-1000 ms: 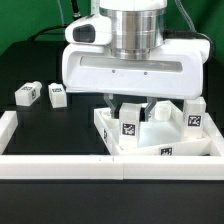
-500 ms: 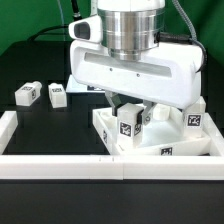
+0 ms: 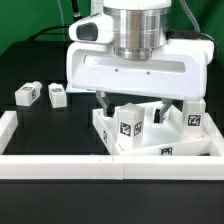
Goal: Assemble square table
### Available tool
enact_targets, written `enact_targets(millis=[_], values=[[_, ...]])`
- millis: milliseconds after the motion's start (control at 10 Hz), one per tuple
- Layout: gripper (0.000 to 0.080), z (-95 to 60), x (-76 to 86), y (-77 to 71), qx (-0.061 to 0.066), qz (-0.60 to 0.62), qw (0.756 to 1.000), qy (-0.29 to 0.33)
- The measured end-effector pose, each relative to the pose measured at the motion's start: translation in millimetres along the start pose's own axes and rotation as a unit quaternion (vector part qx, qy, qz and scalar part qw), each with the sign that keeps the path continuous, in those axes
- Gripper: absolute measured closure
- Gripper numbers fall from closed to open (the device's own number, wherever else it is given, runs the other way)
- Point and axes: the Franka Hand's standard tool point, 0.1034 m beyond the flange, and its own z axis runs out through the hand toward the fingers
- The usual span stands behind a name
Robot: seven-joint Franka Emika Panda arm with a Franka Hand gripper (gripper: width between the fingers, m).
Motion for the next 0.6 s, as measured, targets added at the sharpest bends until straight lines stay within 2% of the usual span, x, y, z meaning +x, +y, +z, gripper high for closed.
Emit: enact_targets(millis=[200,600], values=[[0.0151,0.4,-0.1,0.5,-0.001,-0.092,0.996,0.000],[0.0150,1.2,-0.5,0.9,-0.006,-0.264,0.965,-0.002]])
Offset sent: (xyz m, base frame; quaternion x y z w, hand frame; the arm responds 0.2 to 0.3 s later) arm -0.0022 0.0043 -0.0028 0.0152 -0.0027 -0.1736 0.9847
